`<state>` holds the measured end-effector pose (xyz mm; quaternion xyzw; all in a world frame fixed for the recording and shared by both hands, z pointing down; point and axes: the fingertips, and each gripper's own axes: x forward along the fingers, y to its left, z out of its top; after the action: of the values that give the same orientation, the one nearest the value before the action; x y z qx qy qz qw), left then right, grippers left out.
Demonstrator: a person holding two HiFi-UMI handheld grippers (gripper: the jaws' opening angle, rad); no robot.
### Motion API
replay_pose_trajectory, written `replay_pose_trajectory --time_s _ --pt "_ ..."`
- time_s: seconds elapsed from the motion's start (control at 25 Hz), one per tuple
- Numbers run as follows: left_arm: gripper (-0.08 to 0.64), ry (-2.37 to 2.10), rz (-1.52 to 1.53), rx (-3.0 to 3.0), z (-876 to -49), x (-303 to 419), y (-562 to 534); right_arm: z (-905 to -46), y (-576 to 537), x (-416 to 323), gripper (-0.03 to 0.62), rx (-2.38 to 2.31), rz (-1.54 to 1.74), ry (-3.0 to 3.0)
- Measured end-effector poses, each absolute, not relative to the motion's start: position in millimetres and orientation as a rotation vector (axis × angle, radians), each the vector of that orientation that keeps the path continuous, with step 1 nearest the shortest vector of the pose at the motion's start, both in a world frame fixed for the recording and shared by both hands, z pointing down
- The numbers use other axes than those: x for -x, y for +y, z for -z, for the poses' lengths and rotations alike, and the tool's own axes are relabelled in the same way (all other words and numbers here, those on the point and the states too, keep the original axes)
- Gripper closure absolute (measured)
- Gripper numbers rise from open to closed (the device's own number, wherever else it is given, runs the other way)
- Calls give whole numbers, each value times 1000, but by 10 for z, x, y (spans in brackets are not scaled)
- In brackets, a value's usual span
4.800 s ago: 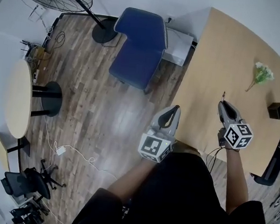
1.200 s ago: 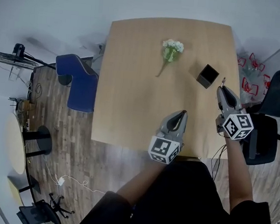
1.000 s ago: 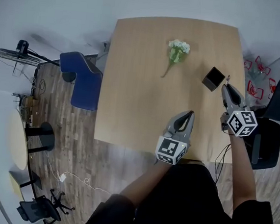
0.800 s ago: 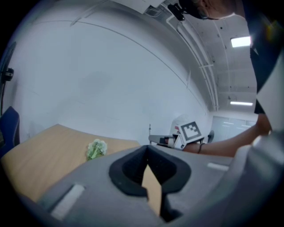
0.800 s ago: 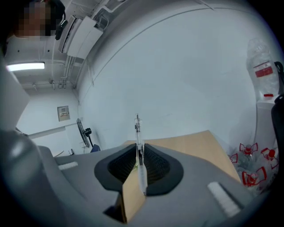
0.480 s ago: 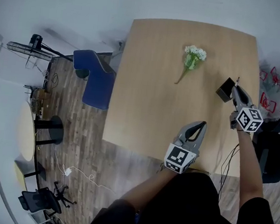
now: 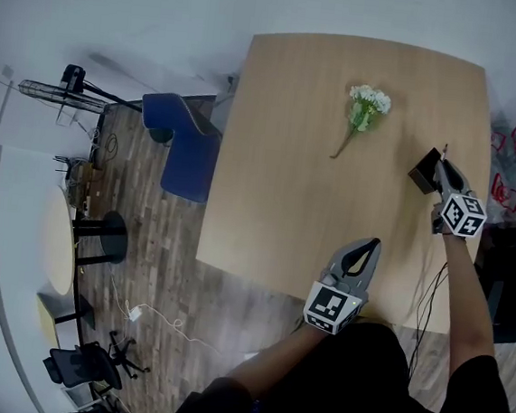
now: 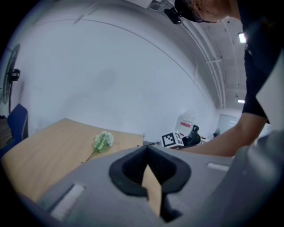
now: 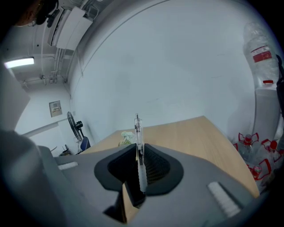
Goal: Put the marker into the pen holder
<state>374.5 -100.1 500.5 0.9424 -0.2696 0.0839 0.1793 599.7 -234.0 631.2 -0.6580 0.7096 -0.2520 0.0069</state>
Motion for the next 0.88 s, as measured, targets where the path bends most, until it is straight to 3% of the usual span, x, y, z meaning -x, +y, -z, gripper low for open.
replay_pose_trajectory --time_s 0.36,0.56,0.88 --pt "557 -776 -254 -2648 -5065 -3804 -1119 -6562 -2371 -5991 528 2097 866 2279" --pt "557 -784 -267 -2652 -5101 -3817 -1171 -6611 -2388 -6001 464 2098 873 2297" --pt "557 -825 -260 -2645 -5076 -3799 -1211 -6404 -2365 -6015 449 2063 837 2281"
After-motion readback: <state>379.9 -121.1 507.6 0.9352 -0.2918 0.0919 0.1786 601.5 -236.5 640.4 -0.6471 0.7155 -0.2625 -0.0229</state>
